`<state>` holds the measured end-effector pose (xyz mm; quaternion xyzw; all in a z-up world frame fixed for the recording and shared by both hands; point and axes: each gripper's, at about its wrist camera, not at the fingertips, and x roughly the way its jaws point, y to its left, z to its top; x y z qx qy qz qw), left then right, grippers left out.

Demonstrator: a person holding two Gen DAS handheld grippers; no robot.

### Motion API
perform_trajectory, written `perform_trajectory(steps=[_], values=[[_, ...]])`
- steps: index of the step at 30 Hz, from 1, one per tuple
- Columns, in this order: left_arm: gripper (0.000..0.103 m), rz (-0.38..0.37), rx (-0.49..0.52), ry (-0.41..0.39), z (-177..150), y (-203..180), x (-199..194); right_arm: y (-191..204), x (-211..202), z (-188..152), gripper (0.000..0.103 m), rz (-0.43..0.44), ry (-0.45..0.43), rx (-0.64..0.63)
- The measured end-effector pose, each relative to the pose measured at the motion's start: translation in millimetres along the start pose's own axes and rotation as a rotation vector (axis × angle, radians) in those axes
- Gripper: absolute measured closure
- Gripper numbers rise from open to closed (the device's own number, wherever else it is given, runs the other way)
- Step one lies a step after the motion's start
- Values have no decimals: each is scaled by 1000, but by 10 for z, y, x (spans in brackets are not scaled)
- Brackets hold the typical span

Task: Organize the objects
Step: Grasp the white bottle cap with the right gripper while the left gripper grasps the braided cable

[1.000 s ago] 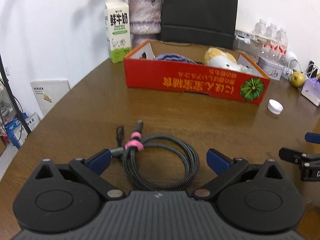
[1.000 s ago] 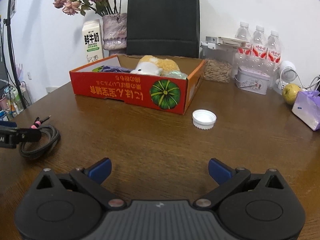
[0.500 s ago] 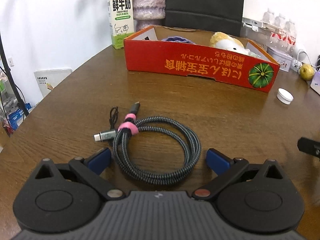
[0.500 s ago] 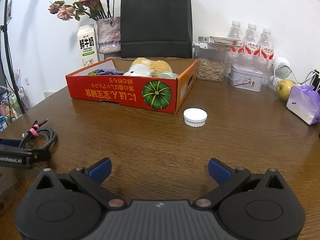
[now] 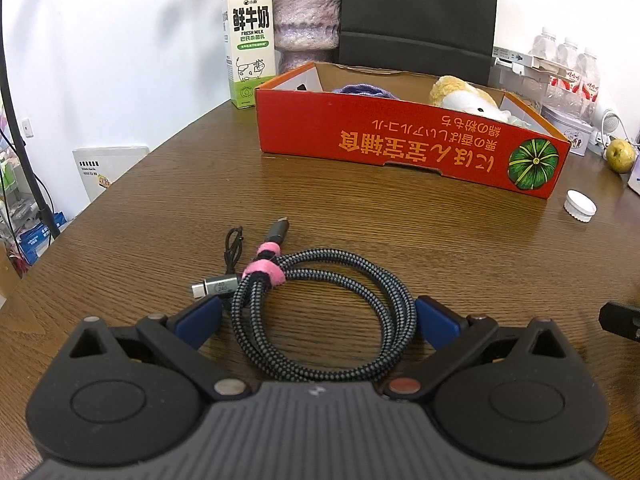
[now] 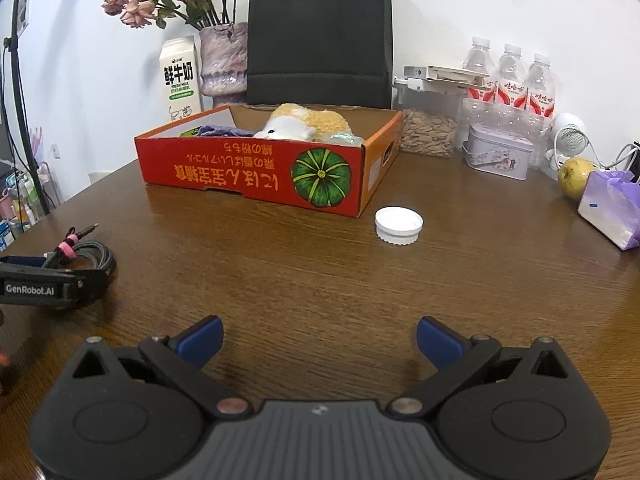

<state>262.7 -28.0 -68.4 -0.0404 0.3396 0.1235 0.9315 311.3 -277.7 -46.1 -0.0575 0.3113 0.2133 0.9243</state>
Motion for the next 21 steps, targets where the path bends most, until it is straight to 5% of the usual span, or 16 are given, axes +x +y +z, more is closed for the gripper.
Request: perform_trajectory(steps=[21], values=[[0,0,0,0,0,-1,3,23,10,-23,0,1,13,-8]])
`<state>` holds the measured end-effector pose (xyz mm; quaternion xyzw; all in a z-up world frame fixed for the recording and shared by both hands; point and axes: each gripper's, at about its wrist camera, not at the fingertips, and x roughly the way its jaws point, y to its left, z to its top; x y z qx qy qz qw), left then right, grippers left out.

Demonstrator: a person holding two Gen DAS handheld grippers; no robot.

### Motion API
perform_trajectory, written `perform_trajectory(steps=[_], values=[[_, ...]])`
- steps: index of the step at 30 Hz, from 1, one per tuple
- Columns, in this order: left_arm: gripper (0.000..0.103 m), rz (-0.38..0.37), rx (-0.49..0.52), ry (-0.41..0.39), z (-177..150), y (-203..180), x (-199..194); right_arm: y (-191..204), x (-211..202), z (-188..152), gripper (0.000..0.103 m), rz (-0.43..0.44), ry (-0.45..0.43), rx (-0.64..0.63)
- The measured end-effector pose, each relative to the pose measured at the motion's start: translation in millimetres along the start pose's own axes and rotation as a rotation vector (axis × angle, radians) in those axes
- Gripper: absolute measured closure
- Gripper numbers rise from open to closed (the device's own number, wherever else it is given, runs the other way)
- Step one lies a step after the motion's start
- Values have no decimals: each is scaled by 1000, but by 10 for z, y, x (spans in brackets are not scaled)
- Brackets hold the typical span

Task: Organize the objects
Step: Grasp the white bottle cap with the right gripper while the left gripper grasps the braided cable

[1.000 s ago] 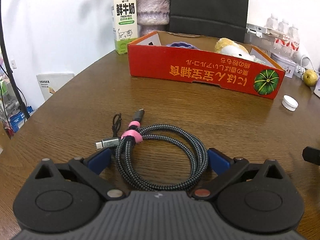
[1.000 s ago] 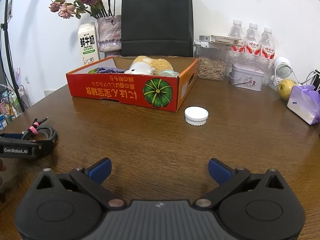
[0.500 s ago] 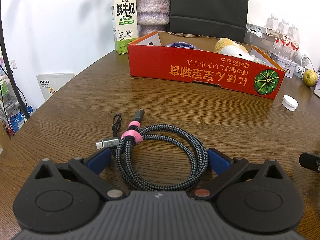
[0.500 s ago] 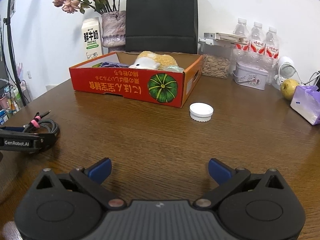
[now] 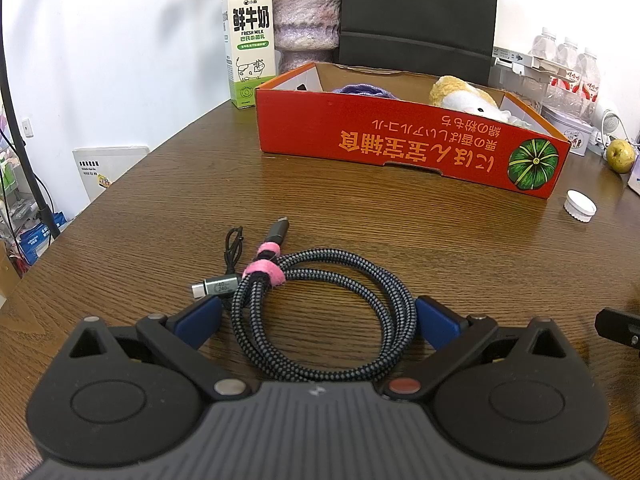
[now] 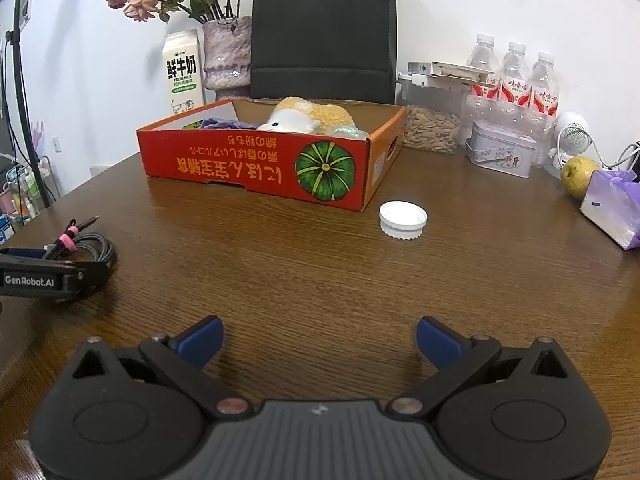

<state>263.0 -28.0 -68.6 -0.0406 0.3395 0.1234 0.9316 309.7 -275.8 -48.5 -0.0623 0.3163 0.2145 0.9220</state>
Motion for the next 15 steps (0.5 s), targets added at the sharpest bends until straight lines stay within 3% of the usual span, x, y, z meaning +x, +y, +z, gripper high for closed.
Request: perform_trajectory(steps=[15], values=[[0,0,0,0,-2,0,0,3,7,10,0,-1,-4,6]])
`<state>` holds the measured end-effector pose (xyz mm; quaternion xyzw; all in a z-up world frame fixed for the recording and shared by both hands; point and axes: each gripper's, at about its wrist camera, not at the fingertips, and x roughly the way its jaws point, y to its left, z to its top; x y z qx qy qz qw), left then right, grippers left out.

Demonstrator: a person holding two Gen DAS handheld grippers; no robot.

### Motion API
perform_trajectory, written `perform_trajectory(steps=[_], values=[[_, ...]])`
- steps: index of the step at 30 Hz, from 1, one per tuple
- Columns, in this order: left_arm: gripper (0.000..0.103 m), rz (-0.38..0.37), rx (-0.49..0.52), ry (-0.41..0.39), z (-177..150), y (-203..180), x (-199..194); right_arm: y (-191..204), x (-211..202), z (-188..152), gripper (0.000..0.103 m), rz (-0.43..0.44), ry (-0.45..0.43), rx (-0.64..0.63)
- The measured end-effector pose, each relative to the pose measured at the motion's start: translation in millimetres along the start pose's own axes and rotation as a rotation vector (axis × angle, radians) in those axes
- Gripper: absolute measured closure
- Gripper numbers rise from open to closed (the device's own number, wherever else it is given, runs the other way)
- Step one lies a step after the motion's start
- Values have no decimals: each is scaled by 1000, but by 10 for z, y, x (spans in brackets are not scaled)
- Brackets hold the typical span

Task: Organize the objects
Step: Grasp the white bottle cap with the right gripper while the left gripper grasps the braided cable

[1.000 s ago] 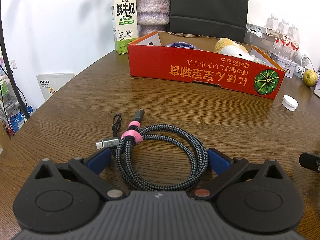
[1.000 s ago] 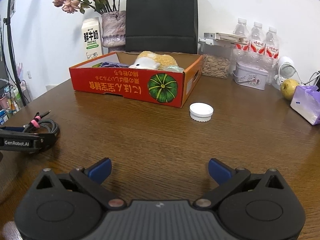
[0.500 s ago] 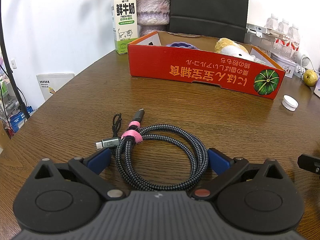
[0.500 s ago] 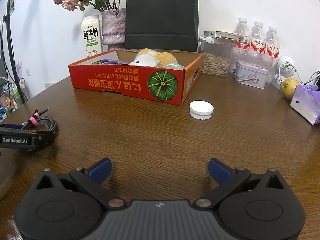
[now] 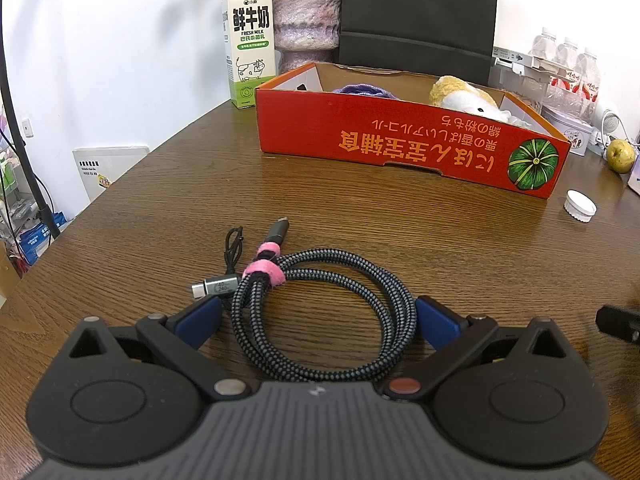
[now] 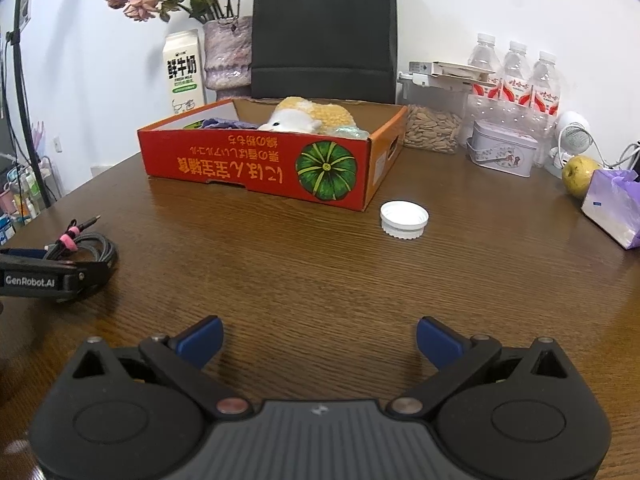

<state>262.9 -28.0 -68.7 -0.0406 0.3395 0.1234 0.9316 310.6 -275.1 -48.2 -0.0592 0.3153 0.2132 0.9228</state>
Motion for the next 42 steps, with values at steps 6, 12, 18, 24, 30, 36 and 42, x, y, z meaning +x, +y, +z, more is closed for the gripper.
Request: perform_trajectory(steps=[6,12,18,24,30,36,42], values=[[0,4,-8,0,9,-2,12,-182,90,117,0,-14,1,58],[0,6,-3,3,31,-9,40,-401,318,258,0,-70,18,71],[10,-5,-1,-20,73,-33,70,-525,515,382,4,-80,9,71],[10,-13,-7,-23,135,-79,148,-629,715,533,20,-79,3,90],[10,-12,-5,-21,187,-93,217,-674,865,649,33,-63,-5,91],[9,2,-11,-15,232,-72,279,-629,946,700,57,-42,-7,68],[10,-11,1,-20,239,-71,279,-570,927,695,64,-40,-16,47]])
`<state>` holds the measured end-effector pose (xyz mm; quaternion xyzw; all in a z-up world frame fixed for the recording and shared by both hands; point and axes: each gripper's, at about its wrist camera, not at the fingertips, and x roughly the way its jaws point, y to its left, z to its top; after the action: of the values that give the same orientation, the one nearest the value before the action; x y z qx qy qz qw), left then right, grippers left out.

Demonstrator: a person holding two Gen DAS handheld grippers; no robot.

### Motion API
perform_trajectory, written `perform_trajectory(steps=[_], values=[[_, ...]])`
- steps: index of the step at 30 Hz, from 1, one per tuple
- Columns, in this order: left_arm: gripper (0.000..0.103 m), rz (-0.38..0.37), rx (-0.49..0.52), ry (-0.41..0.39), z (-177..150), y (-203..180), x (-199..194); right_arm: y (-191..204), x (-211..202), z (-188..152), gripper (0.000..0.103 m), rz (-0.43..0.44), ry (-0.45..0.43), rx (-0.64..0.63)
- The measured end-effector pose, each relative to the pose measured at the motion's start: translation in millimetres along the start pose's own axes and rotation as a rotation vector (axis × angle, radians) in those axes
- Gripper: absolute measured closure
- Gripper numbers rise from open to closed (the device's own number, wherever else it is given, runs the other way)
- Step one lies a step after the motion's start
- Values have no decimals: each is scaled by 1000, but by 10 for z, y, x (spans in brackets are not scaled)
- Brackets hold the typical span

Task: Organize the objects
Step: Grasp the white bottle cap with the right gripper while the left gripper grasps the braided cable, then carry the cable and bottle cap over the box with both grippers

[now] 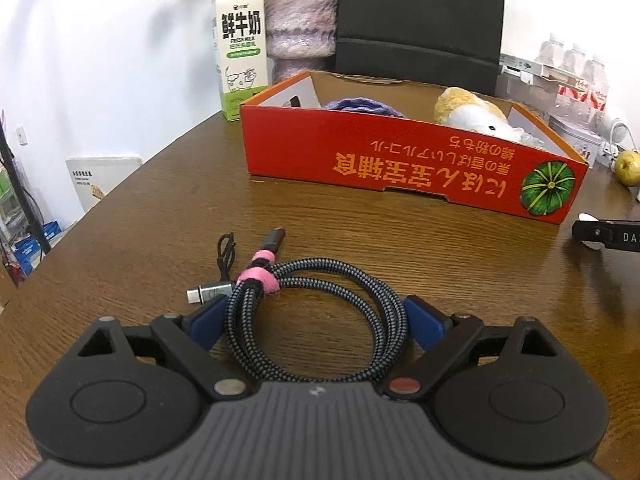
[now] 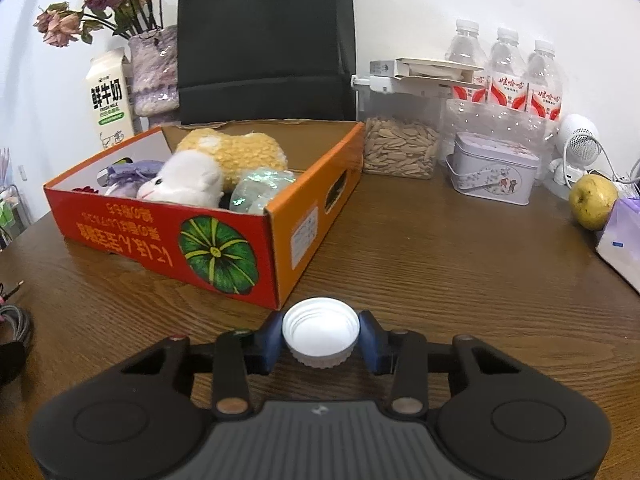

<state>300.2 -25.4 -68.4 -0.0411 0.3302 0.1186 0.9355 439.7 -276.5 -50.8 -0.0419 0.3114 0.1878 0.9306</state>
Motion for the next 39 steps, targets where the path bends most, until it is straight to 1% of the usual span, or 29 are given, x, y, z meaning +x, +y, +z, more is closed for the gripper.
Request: perform_trajectory(steps=[5,11,21,27,32,39], values=[[11,-39,1,-5,0,-11,-32,47,-77,-22,64,6,-23,-11],[11,-50,-12,-28,14,8,-115,183,-239,-54,64,24,-51,-39],[11,-85,0,-83,90,16,-372,550,-563,-114,64,66,-96,-37],[11,-108,22,-139,260,30,-544,795,-701,-55,64,73,-135,-35],[11,-117,34,-192,472,48,-637,984,-754,55,64,84,-171,-30],[11,-142,30,-217,669,85,-593,1136,-735,199,64,81,-197,-23]])
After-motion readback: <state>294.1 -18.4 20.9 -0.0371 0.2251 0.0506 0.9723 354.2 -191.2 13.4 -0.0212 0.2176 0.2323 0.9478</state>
